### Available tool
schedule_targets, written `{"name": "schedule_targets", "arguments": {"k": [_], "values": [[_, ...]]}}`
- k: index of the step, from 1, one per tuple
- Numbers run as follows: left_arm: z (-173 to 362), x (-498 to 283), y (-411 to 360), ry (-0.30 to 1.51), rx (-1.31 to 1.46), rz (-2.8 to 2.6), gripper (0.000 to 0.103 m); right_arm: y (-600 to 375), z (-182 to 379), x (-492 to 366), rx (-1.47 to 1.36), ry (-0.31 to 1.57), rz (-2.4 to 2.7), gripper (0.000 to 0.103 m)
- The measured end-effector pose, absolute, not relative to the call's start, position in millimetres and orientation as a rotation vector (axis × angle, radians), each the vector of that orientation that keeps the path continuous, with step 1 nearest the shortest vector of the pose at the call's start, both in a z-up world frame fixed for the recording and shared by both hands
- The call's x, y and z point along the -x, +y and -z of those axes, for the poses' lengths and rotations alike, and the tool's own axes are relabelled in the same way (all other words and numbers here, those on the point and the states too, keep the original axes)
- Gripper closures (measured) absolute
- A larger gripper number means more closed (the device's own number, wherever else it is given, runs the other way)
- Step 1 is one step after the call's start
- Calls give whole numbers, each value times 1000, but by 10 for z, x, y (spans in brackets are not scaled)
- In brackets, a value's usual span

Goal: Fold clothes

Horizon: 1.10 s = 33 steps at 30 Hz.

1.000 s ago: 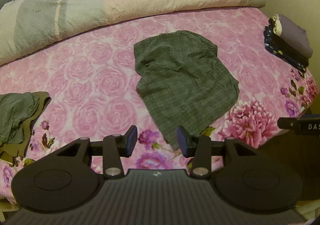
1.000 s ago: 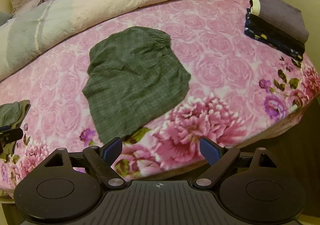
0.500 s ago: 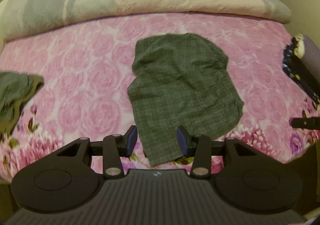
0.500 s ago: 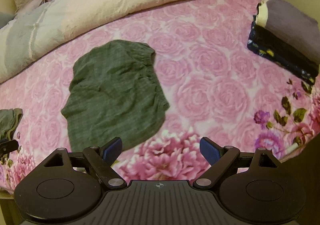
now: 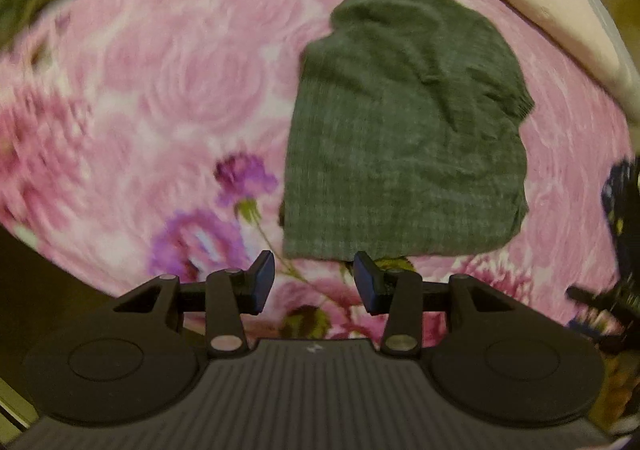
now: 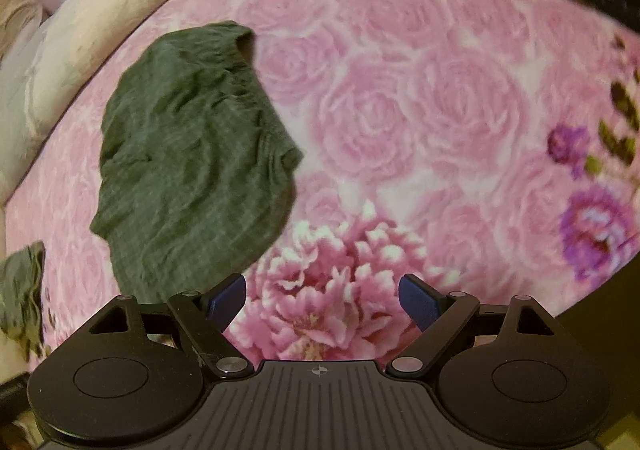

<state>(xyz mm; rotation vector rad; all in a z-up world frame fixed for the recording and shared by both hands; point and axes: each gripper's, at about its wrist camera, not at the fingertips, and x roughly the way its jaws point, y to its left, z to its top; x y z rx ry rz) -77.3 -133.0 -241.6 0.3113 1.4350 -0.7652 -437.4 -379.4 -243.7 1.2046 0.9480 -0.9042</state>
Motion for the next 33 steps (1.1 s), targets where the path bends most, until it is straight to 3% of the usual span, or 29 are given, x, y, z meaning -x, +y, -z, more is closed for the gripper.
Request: {"name": "schedule_targets", "arguments": {"k": [8,10,15,24,27,28,29,30,31,33], "values": [[3149,627,-1051,1622,92,612,64,-3857,2877,4512,-1361,836,944,17],[3274,573,-965,1649,221,557,63,-3877,2982,4543,-1414,778,952,29],[3530,500,-826,1680,491,439,62,-3962,3239,4617,-1599,551,952,29],[3781,455,-828,1692,598,381,62,-4209,3556,4386,-1610,384,955,30],[3797,424,-905,1687,555,418,67,-4320,3623,4299,-1596,356,962,50],[3788,407,-929,1679,534,439,77,-4356,3646,4267,-1593,374,944,50],[3770,379,-951,1668,511,468,100,-4388,3660,4228,-1583,389,930,51],[3752,350,-973,1657,487,498,99,-4421,3670,4187,-1569,400,923,79],[3712,318,-991,1636,472,529,99,-4449,3670,4148,-1554,425,915,96],[3509,241,-998,1554,463,624,100,-4467,3569,4129,-1515,422,905,96]]}}
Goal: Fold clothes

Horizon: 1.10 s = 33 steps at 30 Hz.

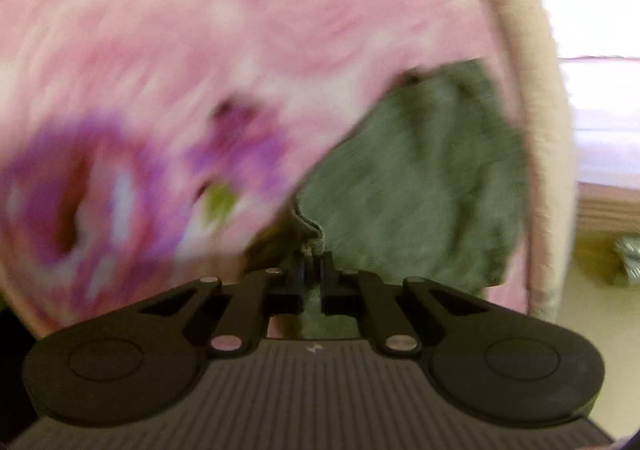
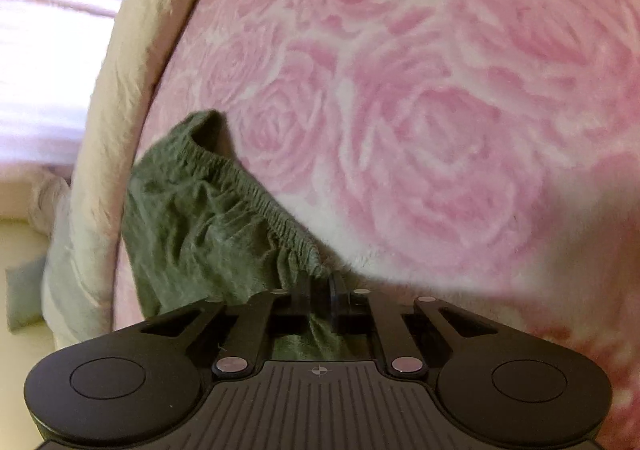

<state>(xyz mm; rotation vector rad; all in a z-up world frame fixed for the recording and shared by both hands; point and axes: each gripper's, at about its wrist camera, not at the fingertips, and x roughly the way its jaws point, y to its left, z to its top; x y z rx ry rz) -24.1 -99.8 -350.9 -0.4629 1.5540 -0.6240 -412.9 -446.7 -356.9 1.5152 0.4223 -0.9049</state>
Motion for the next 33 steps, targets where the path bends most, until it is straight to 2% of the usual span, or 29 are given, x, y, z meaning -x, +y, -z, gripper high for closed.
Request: {"name": "schedule_targets", "arguments": {"k": [3,7,11,18,20,21,22,25,27,29,32,33], "values": [[3138,201,-928,1445,352,781,100,-4412,3213,4252,-1424,354,886,96],[2799,245,-824,1345,158,929,99,-4212,2878,4496,-1347,389,889,97],[3128,500,-709,1426,-62,875,99,-3948,3087,4630,-1358,576,934,96],[3441,658,-479,1521,-199,770,93,-3779,3362,4634,-1329,771,969,95],[3386,608,-469,1516,-237,756,93,-3827,3336,4608,-1292,818,960,61],[3347,576,-463,1505,-254,753,92,-3843,3307,4608,-1262,838,976,31],[3303,535,-468,1493,-264,751,92,-3854,3264,4625,-1237,833,987,26],[3170,355,-590,1440,-244,758,84,-3935,3153,4660,-1199,805,1001,26],[3114,220,-736,1396,-217,778,74,-4033,3116,4671,-1206,782,1009,26],[3123,72,-979,1356,-188,812,72,-4150,3123,4643,-1220,774,981,26],[3246,-148,-1381,1329,-131,863,62,-4283,3131,4556,-1229,755,1004,26],[3324,-211,-1499,1335,-115,866,62,-4315,3137,4518,-1229,749,1008,26]]}}
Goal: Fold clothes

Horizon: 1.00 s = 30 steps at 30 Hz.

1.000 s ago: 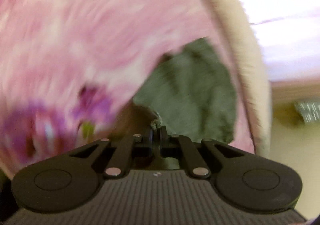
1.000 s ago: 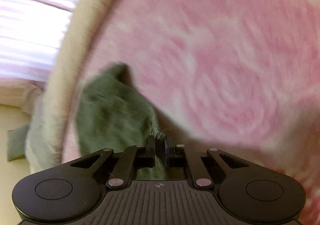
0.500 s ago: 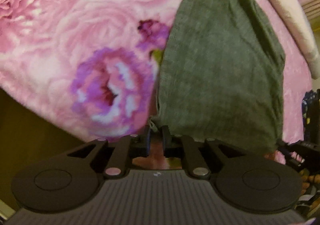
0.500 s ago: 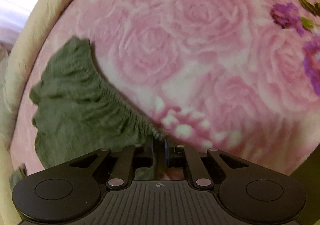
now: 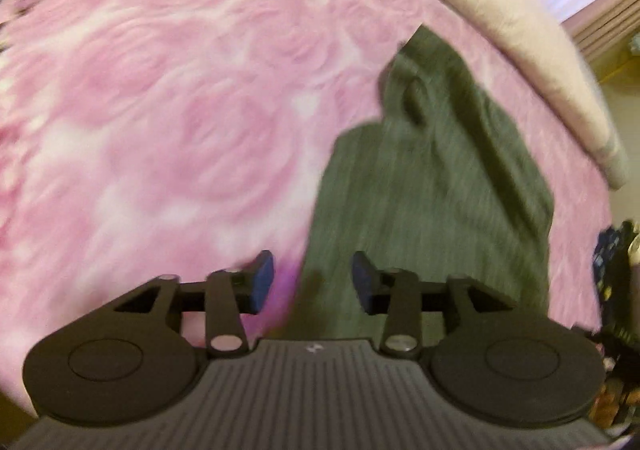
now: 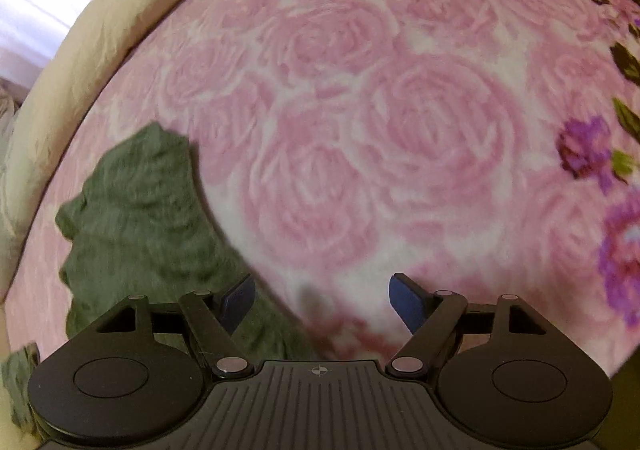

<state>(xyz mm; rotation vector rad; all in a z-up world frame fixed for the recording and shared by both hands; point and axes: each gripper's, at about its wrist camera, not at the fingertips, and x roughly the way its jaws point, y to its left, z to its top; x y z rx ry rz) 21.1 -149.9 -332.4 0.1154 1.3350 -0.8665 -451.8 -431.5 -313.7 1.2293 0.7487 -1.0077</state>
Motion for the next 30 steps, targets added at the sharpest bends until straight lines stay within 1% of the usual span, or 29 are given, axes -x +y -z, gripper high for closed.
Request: {"name": "schedule_targets", "arguments": {"k": [4,5,6,7,10,12,14,15,17,19,20,23,25,27,30], "values": [[3615,-371,-1860,1344,-59,880,64,-4365,3175,4399,-1222,744,1030,26],[3645,-370,-1914,1325,-60,888,80,-4374,3202,4372,-1222,747,1036,26],[3631,-356,-1956,1300,-86,908,101,-4378,3226,4355,-1225,748,1044,26],[3588,-337,-1972,1275,-121,922,103,-4378,3249,4341,-1229,752,1054,26],[3251,-167,-1864,1124,-218,945,103,-4382,3308,4305,-1239,772,1084,26],[3121,-100,-1762,1101,-278,935,103,-4396,3329,4263,-1239,778,1098,26],[3119,-111,-1663,1151,-329,886,101,-4431,3334,4192,-1224,783,1105,26],[3175,-162,-1638,1194,-358,844,96,-4463,3333,4148,-1216,782,1105,26],[3276,-275,-1601,1268,-413,759,94,-4539,3326,4055,-1200,777,1103,26],[3282,-449,-1657,1275,-405,711,93,-4628,3316,3971,-1196,752,1103,26],[3255,-544,-1722,1267,-374,710,91,-4688,3311,3932,-1195,735,1097,26],[3178,-788,-2065,1227,-288,747,76,-4877,3309,3839,-1202,684,1076,26],[3160,-929,-2363,1211,-243,805,72,-5013,3329,3804,-1231,639,1064,26],[3187,-1048,-2700,1205,-207,870,63,-5155,3372,3781,-1288,580,1036,26],[3300,-1208,-3220,1214,-164,964,55,-5347,3447,3702,-1360,496,968,26]]}}
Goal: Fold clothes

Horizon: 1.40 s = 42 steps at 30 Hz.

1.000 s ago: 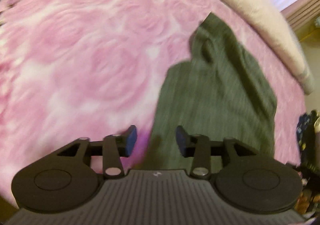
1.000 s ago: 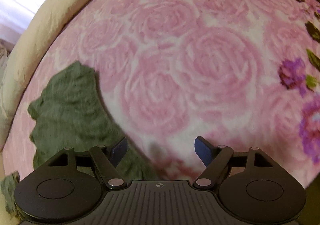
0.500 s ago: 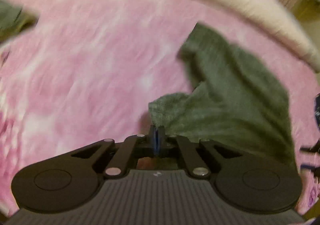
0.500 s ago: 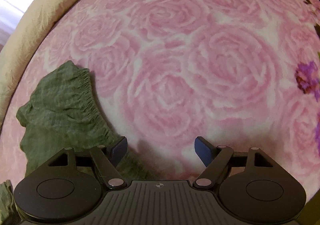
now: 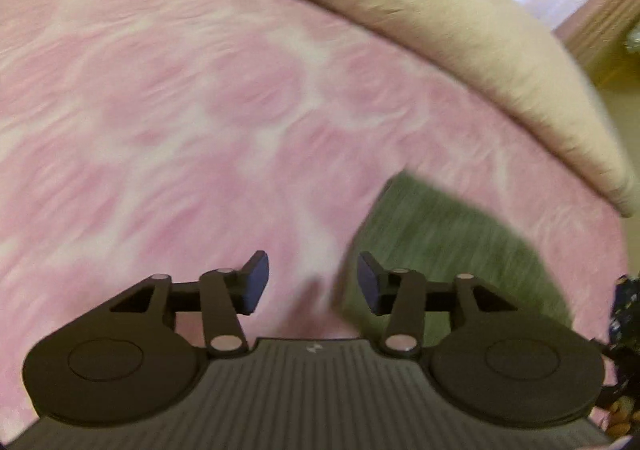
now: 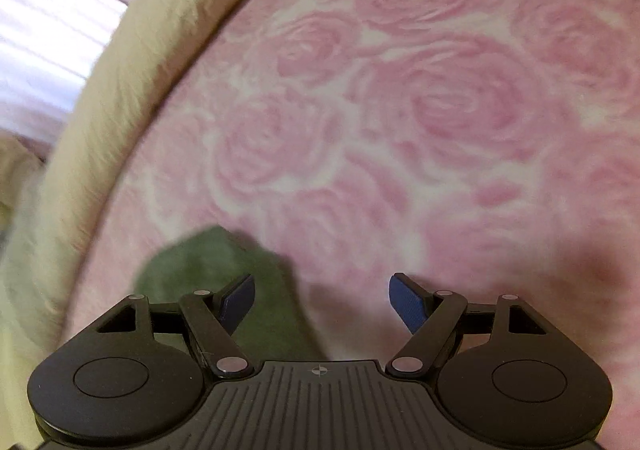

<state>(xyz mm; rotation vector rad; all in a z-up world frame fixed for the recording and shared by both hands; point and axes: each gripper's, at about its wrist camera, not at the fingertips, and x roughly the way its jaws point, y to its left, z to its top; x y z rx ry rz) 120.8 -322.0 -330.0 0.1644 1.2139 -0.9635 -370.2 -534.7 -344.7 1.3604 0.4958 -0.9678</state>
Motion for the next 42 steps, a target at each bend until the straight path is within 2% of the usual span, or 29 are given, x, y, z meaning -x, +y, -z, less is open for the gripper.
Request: {"name": "schedule_targets", "arguments": {"k": [2,7,8,9,10,11,12,13,14,16,19,26,29,30,32,33,36,39,42], "values": [[3449,-1300,-3546,1240,-152,1007,51,-5467,3524,3615,-1407,483,921,26],[3753,-1362,-4011,1314,-119,1047,50,-5678,3735,3447,-1467,471,828,26],[3774,-1353,-4056,1321,-104,1074,59,-5715,3764,3417,-1475,469,804,26],[3798,-1339,-4096,1340,-96,1102,90,-5753,3793,3387,-1484,467,780,29],[3828,-1313,-4130,1380,-99,1133,103,-5779,3809,3357,-1487,470,760,65],[3859,-1288,-4163,1421,-102,1163,103,-5811,3832,3310,-1498,488,734,82],[3869,-1264,-4188,1445,-106,1186,103,-5831,3854,3266,-1516,517,728,85],[3833,-1250,-4196,1433,-110,1193,103,-5843,3850,3217,-1511,542,717,96],[3755,-1276,-4194,1404,-99,1192,103,-5852,3796,3175,-1475,559,720,99],[3507,-1404,-4180,1322,-44,1192,103,-5886,3629,3119,-1390,570,750,100],[2968,-1600,-4215,1194,18,1233,103,-6043,3224,3130,-1339,444,768,103],[1352,-1602,-4181,861,118,1409,103,-6368,1743,3010,-1133,86,632,103],[1140,-1423,-4102,823,60,1426,103,-6377,1645,2884,-1167,127,590,103],[1169,-1400,-4045,832,52,1412,103,-6352,1682,2829,-1174,163,590,99],[1332,-1453,-3878,881,70,1344,103,-6303,1756,2721,-1189,236,588,56],[1424,-1493,-3791,909,82,1304,103,-6247,1858,2672,-1187,275,594,16],[1820,-1620,-3525,1011,114,1189,103,-6047,2322,2493,-1187,437,577,18],[2266,-1747,-3233,1111,108,1086,103,-5966,2783,2232,-1199,599,521,53],[2606,-1912,-2976,1189,135,1002,103,-5962,3072,1930,-1160,693,509,53]]}}
